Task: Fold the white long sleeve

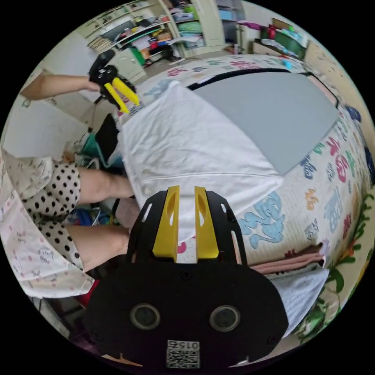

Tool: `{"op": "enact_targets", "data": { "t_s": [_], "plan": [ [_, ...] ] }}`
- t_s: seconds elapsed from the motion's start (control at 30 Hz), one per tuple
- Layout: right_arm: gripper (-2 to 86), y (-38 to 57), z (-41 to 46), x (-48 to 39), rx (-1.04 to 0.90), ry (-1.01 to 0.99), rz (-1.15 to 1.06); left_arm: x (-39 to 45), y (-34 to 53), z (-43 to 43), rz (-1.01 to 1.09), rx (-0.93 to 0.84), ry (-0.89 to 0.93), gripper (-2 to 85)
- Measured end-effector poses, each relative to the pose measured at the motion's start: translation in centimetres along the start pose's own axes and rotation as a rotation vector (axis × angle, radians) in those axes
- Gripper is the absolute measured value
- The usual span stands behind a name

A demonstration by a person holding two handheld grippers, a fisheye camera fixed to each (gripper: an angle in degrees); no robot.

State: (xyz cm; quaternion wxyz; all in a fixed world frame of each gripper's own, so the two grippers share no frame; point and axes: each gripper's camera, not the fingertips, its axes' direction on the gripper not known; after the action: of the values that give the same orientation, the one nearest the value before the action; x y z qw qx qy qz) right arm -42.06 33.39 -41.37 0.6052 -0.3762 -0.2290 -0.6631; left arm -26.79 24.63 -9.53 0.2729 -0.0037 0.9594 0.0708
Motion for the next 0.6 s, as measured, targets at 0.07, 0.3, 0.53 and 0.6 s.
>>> {"op": "enact_targets", "data": {
  "t_s": [0.07,0.3,0.53,0.6],
  "plan": [
    [7.8,0.2,3.6,-1.8,-0.074,0.008,-0.12,3.8,0.1,1.6,0.144,-0.078,0.041,10.7],
    [7.3,1.9,15.6,-1.1,-0.303,0.178,-0.332,9.7,3.6,7.0,0.366,-0.231,-0.125,7.0],
    [0.2,1.1,13.9,6.3,-0.276,0.074,-0.201,8.8,3.4,2.5,0.261,-0.174,-0.074,1.2],
    [0.0,-0.2,9.6,11.5,-0.188,0.079,-0.098,4.8,1.8,-2.5,0.084,-0.058,0.025,0.9]
  ]
}}
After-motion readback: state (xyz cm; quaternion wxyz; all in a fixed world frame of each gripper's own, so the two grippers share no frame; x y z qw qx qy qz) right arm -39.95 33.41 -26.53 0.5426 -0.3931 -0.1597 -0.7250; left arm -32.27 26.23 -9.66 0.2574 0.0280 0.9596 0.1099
